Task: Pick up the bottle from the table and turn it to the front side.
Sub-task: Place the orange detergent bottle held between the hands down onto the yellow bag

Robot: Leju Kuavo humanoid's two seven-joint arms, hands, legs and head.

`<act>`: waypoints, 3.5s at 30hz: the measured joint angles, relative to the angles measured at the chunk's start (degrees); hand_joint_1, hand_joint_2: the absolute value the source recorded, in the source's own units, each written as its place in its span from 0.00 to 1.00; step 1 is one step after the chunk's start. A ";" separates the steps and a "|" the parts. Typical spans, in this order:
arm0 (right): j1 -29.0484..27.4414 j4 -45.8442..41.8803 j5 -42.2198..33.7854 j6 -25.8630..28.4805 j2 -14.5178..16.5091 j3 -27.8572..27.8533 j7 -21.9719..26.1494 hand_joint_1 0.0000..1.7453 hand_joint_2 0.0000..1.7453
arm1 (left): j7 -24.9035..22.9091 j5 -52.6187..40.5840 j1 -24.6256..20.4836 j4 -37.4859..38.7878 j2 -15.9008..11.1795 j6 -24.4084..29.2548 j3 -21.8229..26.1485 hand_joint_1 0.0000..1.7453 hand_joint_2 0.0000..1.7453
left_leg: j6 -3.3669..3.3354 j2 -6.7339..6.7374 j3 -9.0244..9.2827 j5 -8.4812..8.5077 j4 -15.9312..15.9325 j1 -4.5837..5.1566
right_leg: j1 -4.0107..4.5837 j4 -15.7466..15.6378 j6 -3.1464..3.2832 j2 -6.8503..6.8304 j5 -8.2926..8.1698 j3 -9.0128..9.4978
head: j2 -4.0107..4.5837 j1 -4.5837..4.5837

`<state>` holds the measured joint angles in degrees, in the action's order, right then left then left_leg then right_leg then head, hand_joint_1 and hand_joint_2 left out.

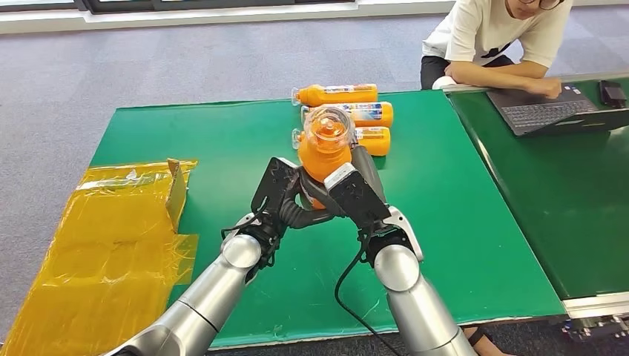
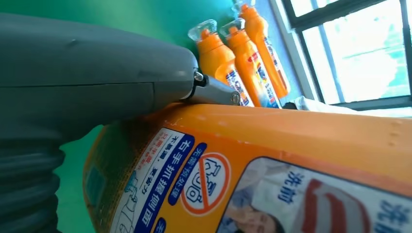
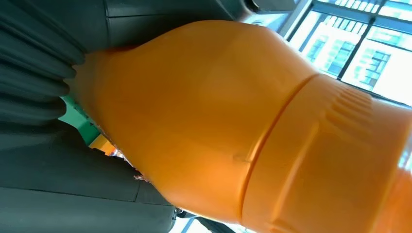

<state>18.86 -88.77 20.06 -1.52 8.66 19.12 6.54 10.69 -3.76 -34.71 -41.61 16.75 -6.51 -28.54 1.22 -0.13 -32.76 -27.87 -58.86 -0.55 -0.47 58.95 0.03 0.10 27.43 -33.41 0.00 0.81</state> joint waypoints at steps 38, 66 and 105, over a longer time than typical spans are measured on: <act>-22.27 -14.22 -9.57 -1.77 -14.56 -3.11 -0.41 0.00 1.00 | -6.37 -26.71 -6.03 -1.44 -8.24 17.14 0.05 1.00 1.00 | -0.01 -0.01 -0.01 -0.01 0.02 0.00 | 0.01 0.00 0.00 -0.01 0.00 -0.02 | 0.00 0.00; -31.07 -19.63 -9.81 1.58 -17.21 -7.08 1.85 0.00 1.00 | -8.55 -48.46 0.05 -7.85 -19.77 17.19 -0.39 1.00 1.00 | 0.00 0.06 -0.01 -0.01 0.06 -0.01 | 0.01 -0.01 0.00 0.05 0.01 -0.06 | 0.00 0.02; -33.89 -20.10 -10.25 2.76 -19.92 -8.20 4.15 0.00 1.00 | -11.29 -56.54 15.68 -25.91 -36.87 16.17 8.79 1.00 1.00 | 0.01 0.13 -0.01 -0.01 0.11 -0.02 | 0.03 -0.01 0.01 0.09 0.02 -0.07 | 0.00 0.02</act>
<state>-15.02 -108.87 9.81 1.24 -11.26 10.93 10.69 -0.61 -60.30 -19.02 -67.51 -20.13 9.66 -19.75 1.23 0.00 -32.77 -27.88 -58.75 -0.56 -0.44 58.94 0.04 0.19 27.45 -33.48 0.00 0.83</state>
